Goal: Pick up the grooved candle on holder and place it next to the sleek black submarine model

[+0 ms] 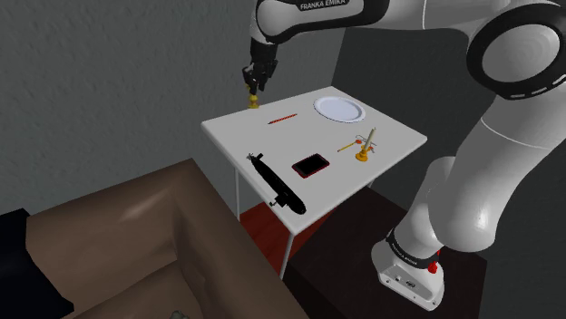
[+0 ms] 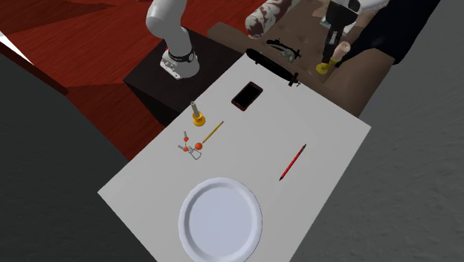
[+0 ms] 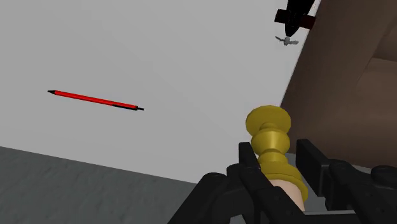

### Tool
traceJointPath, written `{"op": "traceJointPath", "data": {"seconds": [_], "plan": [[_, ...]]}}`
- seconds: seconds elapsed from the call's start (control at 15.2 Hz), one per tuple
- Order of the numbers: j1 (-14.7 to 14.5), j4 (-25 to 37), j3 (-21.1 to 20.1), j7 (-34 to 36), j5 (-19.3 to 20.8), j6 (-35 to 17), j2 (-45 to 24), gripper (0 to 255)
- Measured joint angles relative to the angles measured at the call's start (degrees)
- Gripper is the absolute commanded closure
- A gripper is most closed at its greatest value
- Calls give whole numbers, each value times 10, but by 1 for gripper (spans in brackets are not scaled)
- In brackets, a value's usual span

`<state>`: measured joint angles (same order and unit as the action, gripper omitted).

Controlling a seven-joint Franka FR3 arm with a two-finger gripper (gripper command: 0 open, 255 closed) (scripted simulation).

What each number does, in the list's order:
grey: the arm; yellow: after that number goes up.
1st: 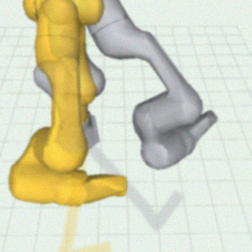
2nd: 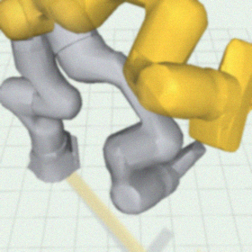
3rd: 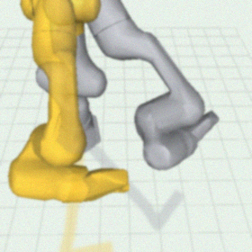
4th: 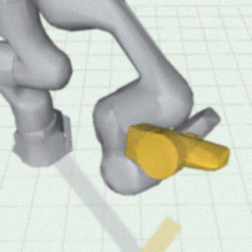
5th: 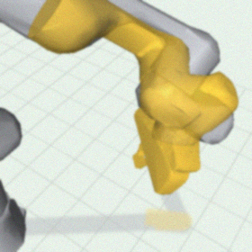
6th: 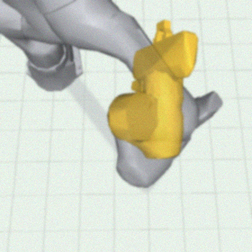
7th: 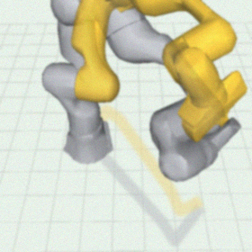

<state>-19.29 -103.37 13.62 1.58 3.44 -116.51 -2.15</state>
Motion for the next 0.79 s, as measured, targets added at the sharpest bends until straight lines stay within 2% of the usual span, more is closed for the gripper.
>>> {"op": "traceJointPath", "data": {"seconds": [0.2,0.79], "plan": [[-14,41,-13,27,-3,6,-38,255],[-17,-5,-16,37,-3,-54,-53,255]]}}
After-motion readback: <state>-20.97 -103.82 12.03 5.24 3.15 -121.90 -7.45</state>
